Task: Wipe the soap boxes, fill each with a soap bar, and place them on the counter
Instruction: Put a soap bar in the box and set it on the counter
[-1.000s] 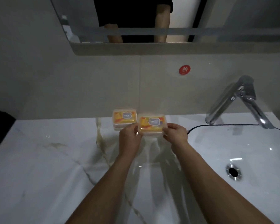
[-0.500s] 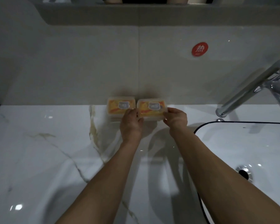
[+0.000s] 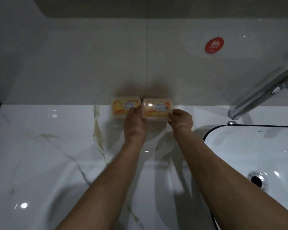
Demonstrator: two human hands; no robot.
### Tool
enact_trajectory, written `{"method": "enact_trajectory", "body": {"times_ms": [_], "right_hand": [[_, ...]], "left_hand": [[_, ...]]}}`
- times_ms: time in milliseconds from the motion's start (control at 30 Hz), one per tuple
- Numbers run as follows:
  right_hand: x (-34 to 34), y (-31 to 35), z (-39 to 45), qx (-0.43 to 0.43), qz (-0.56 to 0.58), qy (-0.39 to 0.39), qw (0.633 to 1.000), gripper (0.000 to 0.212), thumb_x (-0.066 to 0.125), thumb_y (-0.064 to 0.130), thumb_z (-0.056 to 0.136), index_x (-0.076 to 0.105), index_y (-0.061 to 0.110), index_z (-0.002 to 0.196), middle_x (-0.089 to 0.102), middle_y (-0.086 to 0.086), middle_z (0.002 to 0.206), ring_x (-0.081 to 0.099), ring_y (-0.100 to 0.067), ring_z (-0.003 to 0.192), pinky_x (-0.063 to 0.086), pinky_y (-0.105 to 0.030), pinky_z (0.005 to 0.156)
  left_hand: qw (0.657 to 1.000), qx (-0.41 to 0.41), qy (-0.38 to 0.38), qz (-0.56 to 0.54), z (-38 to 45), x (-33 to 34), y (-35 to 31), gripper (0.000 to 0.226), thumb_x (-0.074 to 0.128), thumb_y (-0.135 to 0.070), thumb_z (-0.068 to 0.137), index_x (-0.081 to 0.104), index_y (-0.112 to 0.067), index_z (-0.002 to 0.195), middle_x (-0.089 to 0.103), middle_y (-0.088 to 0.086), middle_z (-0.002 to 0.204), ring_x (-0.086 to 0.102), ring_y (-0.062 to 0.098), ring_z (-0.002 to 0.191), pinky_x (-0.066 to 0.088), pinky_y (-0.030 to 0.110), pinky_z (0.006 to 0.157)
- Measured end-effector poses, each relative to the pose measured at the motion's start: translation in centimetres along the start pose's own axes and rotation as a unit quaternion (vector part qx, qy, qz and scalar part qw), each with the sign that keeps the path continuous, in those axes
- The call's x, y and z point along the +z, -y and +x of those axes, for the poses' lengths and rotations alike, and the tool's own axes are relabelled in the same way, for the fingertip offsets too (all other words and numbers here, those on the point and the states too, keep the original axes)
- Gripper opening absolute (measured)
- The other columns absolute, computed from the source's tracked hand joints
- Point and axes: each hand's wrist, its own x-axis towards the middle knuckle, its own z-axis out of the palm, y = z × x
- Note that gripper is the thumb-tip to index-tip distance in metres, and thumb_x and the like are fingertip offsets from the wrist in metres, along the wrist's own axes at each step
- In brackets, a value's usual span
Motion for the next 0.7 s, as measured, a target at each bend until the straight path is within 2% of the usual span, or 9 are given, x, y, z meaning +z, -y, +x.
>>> {"method": "enact_trajectory", "body": {"times_ms": [67, 133, 200, 300, 367, 433, 533, 700], "right_hand": [[-0.1, 0.1, -0.1, -0.005, -0.022, 0.006, 1.0, 0.034, 0.073, 0.021, 0.086, 0.071, 0.015, 0.12, 0.073, -0.006, 0.116, 0.068, -0.029, 0.108, 0.052, -0.041, 0.101], [-0.2, 0.4, -0.5, -0.027, -0.062, 0.018, 0.998, 0.044, 0.076, 0.024, 0.084, 0.067, 0.016, 0.126, 0.071, -0.004, 0.122, 0.067, -0.028, 0.111, 0.05, -0.039, 0.103], [-0.2, 0.7, -1.0, -0.061, -0.108, 0.026, 0.992, 0.051, 0.078, 0.025, 0.081, 0.062, 0.019, 0.129, 0.069, -0.001, 0.125, 0.064, -0.025, 0.114, 0.047, -0.03, 0.097], [-0.3, 1.1, -1.6, -0.095, -0.153, 0.035, 0.983, 0.057, 0.08, 0.022, 0.08, 0.057, 0.022, 0.132, 0.069, -0.001, 0.125, 0.062, -0.025, 0.116, 0.039, -0.024, 0.084], [-0.2, 1.3, -1.7, -0.109, -0.171, 0.035, 0.978, 0.056, 0.079, 0.019, 0.081, 0.056, 0.019, 0.132, 0.069, -0.005, 0.123, 0.062, -0.027, 0.115, 0.038, -0.025, 0.083], [0.0, 1.4, -1.7, -0.122, -0.187, 0.028, 0.974, 0.05, 0.077, 0.017, 0.082, 0.057, 0.017, 0.128, 0.07, -0.008, 0.119, 0.063, -0.03, 0.112, 0.04, -0.027, 0.082], [0.2, 1.5, -1.5, -0.139, -0.205, 0.013, 0.969, 0.046, 0.076, 0.016, 0.083, 0.059, 0.014, 0.126, 0.07, -0.01, 0.116, 0.063, -0.031, 0.109, 0.042, -0.028, 0.083], [0.5, 1.3, -1.1, -0.143, -0.223, 0.0, 0.964, 0.046, 0.078, 0.017, 0.083, 0.059, 0.011, 0.125, 0.07, -0.012, 0.114, 0.063, -0.031, 0.108, 0.044, -0.03, 0.083]], "left_hand": [[0.998, 0.037, -0.05, -0.011, -0.5, -1.0, 0.4, 0.037, 0.068, -0.005, 0.083, 0.065, -0.006, 0.12, 0.06, 0.014, 0.122, 0.059, 0.035, 0.111, 0.051, 0.043, 0.085], [0.99, 0.074, -0.118, 0.03, -0.7, -2.1, 1.3, 0.046, 0.074, -0.004, 0.074, 0.067, -0.008, 0.119, 0.06, 0.015, 0.123, 0.057, 0.038, 0.111, 0.05, 0.044, 0.085], [0.985, 0.057, -0.142, 0.085, -0.3, -3.4, 2.6, 0.056, 0.077, -0.009, 0.071, 0.064, -0.014, 0.126, 0.056, 0.015, 0.129, 0.053, 0.039, 0.115, 0.045, 0.045, 0.091], [0.989, -0.04, -0.051, 0.134, 1.2, -4.7, 4.5, 0.067, 0.074, -0.017, 0.081, 0.049, -0.026, 0.143, 0.038, 0.013, 0.15, 0.037, 0.035, 0.136, 0.034, 0.043, 0.108], [0.988, -0.074, 0.017, 0.137, 2.2, -5.0, 5.4, 0.068, 0.07, -0.018, 0.086, 0.042, -0.029, 0.147, 0.033, 0.012, 0.154, 0.037, 0.034, 0.138, 0.036, 0.042, 0.11], [0.99, -0.059, 0.048, 0.117, 2.7, -5.1, 5.9, 0.065, 0.068, -0.014, 0.088, 0.044, -0.027, 0.146, 0.038, 0.012, 0.151, 0.044, 0.033, 0.133, 0.042, 0.041, 0.106], [0.996, -0.028, 0.038, 0.078, 3.2, -5.3, 6.5, 0.058, 0.068, -0.006, 0.087, 0.052, -0.021, 0.141, 0.048, 0.012, 0.142, 0.05, 0.031, 0.127, 0.041, 0.035, 0.102], [0.998, -0.01, 0.021, 0.056, 3.9, -5.7, 6.9, 0.055, 0.068, -0.001, 0.084, 0.057, -0.014, 0.137, 0.053, 0.015, 0.137, 0.052, 0.031, 0.124, 0.035, 0.026, 0.101]]}}
